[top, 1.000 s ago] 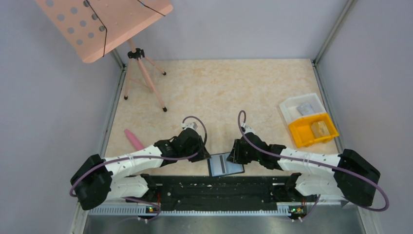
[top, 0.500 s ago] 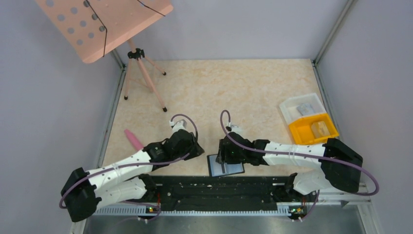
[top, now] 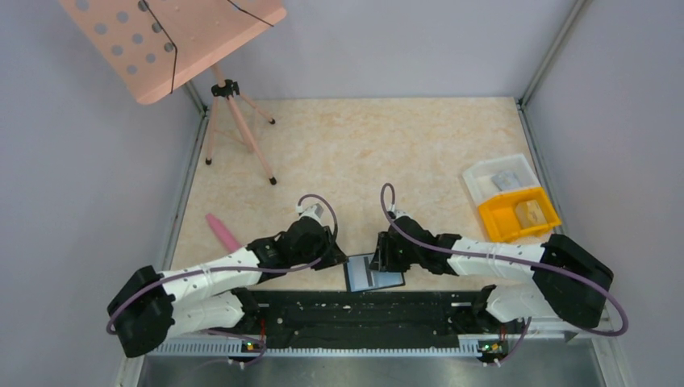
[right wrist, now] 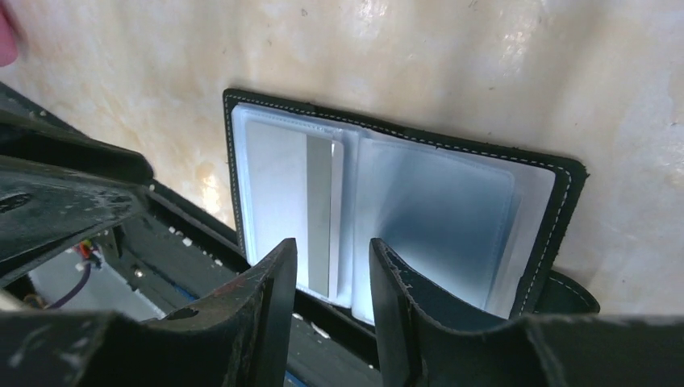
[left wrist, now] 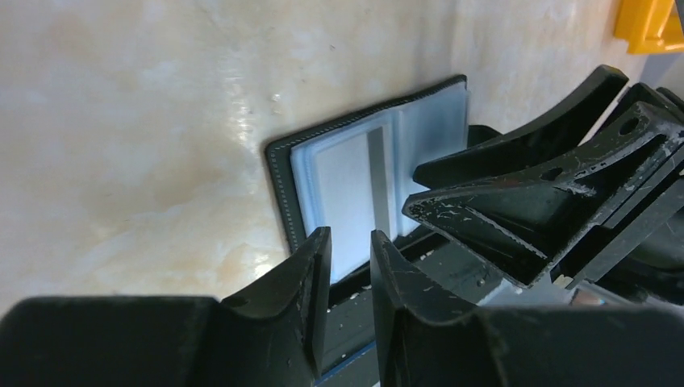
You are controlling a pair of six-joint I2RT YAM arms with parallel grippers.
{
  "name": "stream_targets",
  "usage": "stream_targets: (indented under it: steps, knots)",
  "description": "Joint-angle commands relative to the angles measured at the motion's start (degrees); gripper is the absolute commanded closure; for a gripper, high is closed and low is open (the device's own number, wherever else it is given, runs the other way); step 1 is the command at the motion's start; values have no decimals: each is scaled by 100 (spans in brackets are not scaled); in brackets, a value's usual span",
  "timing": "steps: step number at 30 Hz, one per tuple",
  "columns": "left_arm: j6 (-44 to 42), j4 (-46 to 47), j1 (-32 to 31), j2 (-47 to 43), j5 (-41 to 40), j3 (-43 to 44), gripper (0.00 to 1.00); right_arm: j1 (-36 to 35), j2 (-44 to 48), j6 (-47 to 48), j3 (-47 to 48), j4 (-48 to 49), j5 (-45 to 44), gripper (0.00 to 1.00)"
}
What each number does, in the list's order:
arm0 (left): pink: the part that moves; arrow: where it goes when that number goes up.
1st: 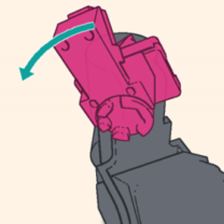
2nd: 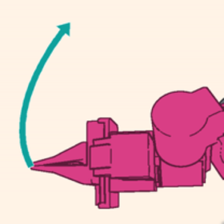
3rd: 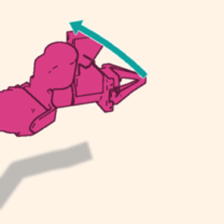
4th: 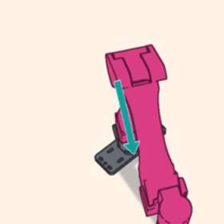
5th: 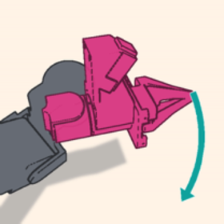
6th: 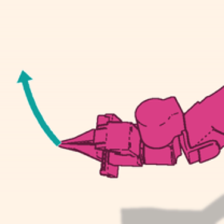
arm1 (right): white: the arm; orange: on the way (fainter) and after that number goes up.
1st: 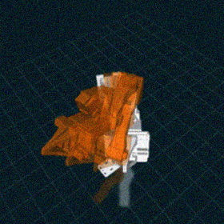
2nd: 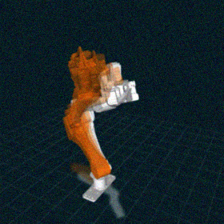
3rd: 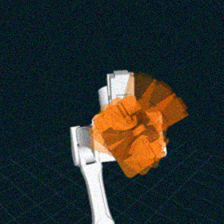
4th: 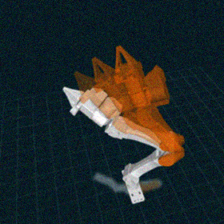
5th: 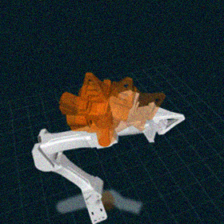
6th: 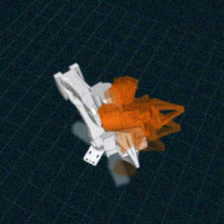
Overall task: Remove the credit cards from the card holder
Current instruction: Remove the credit card from the card holder.
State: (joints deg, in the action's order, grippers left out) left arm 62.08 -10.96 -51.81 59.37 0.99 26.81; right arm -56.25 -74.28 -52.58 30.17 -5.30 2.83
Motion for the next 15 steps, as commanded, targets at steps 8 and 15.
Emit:
stream_targets:
  steps: [8,15]
  knots:
    - [148,1297,-131,1027,645,53,77,247,447,67,-495,1188,860,63]
    - [213,1302,-152,1379,566,-6,83,255,363,90,-565,1200,754,64]
